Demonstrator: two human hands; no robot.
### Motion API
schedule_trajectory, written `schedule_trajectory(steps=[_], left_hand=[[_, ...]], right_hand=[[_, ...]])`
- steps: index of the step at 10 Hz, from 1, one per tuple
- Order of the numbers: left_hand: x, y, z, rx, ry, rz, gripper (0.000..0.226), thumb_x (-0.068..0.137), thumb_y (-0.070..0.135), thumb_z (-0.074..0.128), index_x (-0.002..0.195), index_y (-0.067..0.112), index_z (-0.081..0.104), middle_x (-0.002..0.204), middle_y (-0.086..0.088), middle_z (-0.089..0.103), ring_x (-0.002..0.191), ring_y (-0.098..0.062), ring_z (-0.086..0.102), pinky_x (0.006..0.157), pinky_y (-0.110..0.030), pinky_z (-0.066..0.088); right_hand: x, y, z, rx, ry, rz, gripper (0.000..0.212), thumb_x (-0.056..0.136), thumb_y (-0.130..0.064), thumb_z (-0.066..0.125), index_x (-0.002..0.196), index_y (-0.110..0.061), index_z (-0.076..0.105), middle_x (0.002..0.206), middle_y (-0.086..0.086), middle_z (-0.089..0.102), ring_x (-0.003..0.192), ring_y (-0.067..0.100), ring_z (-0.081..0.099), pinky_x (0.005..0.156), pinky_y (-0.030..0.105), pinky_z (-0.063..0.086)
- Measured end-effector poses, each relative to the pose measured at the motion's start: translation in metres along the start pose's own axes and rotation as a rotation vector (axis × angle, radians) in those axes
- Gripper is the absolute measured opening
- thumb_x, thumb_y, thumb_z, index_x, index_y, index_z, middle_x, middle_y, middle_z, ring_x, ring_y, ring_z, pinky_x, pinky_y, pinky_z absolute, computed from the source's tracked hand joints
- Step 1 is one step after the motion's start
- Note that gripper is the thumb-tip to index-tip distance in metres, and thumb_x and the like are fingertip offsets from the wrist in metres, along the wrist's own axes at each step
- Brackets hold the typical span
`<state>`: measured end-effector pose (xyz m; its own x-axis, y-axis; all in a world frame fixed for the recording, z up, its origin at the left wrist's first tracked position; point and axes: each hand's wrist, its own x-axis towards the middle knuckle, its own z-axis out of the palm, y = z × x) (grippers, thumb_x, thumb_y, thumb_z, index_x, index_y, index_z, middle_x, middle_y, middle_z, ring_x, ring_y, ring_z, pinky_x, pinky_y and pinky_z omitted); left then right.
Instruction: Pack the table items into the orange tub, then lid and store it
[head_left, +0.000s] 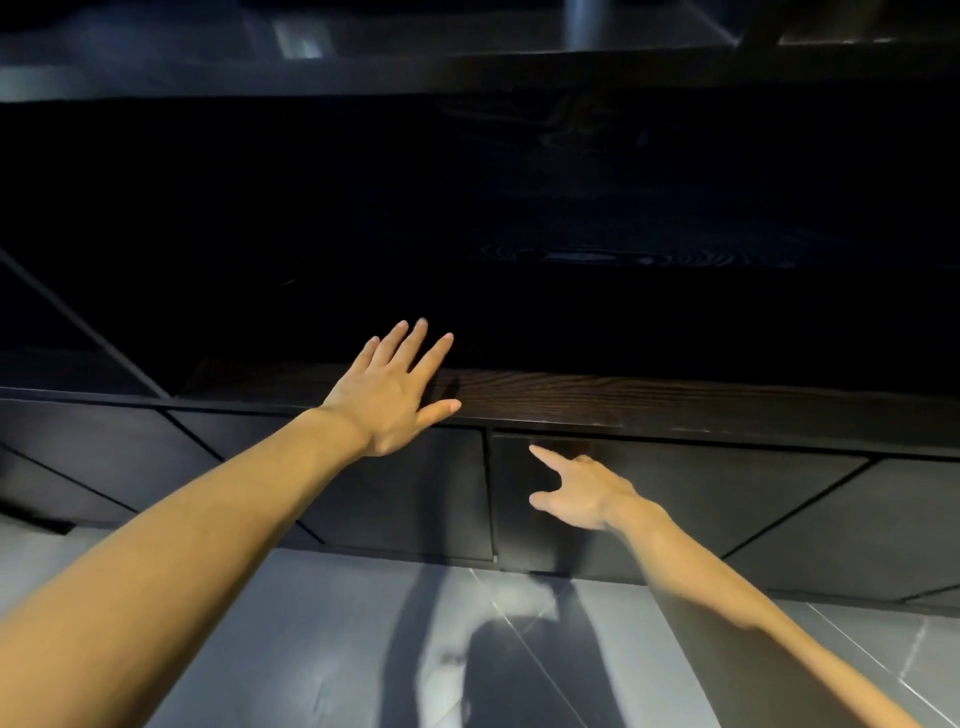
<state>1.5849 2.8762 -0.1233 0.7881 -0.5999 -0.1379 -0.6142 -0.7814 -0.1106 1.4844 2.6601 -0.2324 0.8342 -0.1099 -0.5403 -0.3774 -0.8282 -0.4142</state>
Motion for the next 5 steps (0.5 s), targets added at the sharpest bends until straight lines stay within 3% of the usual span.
schedule_trajectory(steps=[1, 2, 3, 4, 5], left_hand=[[-0.01, 0.001, -0.01, 0.035, -0.001, -0.01, 0.074, 0.089, 0.062, 0.019, 0.142, 0.026, -0.016, 0.154, -0.008, -0.015, 0.141, -0.024, -0.016, 0.114, -0.039, -0.003], [-0.02, 0.006, -0.028, 0.031, 0.0, -0.034, 0.073, 0.089, 0.061, 0.02, 0.143, 0.026, -0.015, 0.154, -0.007, -0.015, 0.141, -0.024, -0.016, 0.114, -0.038, -0.004], [-0.03, 0.02, -0.053, 0.034, 0.029, -0.049, 0.072, 0.09, 0.061, 0.02, 0.143, 0.026, -0.015, 0.154, -0.007, -0.015, 0.141, -0.024, -0.015, 0.114, -0.039, -0.003], [-0.036, 0.045, -0.081, 0.025, 0.089, -0.071, 0.073, 0.09, 0.06, 0.02, 0.143, 0.025, -0.015, 0.155, -0.008, -0.014, 0.141, -0.024, -0.014, 0.114, -0.04, -0.002], [-0.046, 0.074, -0.11, -0.035, 0.115, -0.072, 0.074, 0.09, 0.06, 0.022, 0.143, 0.025, -0.014, 0.155, -0.007, -0.013, 0.141, -0.024, -0.013, 0.114, -0.04, -0.001]], right_hand=[[0.002, -0.002, -0.005, 0.012, -0.029, -0.001, 0.071, 0.083, -0.051, 0.049, 0.142, -0.051, 0.009, 0.154, 0.013, 0.019, 0.141, 0.028, 0.018, 0.108, 0.044, 0.027], [-0.007, -0.002, 0.0, -0.005, -0.027, 0.017, 0.078, 0.084, -0.048, 0.051, 0.145, -0.044, 0.002, 0.155, 0.018, 0.007, 0.144, 0.029, -0.006, 0.114, 0.05, 0.006], [-0.036, -0.002, -0.011, 0.041, 0.008, 0.016, 0.08, 0.088, -0.038, 0.053, 0.145, -0.04, -0.003, 0.156, 0.015, -0.007, 0.143, 0.029, -0.014, 0.113, 0.049, 0.012], [-0.077, 0.0, -0.052, 0.034, 0.055, -0.08, 0.073, 0.091, -0.032, 0.05, 0.147, -0.036, 0.003, 0.157, 0.009, -0.002, 0.144, 0.027, -0.007, 0.109, 0.043, 0.023], [-0.125, -0.005, -0.097, -0.012, 0.216, -0.243, 0.07, 0.092, -0.036, 0.049, 0.147, -0.036, 0.006, 0.157, 0.006, 0.009, 0.144, 0.023, 0.004, 0.111, 0.042, 0.023]])
